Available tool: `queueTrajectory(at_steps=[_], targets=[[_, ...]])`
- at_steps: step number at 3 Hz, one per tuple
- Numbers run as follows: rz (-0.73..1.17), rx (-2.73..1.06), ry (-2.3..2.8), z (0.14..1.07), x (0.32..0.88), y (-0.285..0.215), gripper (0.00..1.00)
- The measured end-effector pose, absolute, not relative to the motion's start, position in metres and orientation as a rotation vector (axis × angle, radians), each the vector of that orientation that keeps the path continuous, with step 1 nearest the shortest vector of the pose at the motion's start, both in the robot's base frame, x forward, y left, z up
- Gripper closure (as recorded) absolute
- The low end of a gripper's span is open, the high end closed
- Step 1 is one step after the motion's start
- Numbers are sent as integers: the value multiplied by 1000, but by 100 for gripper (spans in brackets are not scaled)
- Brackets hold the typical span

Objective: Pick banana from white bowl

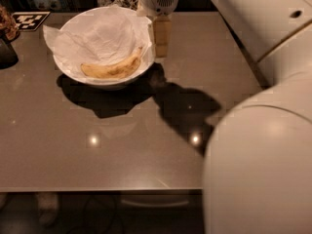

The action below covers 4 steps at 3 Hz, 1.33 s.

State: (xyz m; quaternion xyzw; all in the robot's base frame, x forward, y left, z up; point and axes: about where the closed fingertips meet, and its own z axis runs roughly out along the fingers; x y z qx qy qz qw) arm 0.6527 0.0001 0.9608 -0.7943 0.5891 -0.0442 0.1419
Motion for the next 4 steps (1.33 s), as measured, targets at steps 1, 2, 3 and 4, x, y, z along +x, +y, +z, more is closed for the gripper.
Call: queueTrajectory(at_steps=[1, 2, 3, 4], targets=[[-70, -2310, 1634, 958, 675, 26, 22], [-20, -2308, 1596, 953, 688, 45, 33], [34, -2316, 1581, 941, 695, 60, 34], [101, -2333, 1596, 919, 696, 76, 38]])
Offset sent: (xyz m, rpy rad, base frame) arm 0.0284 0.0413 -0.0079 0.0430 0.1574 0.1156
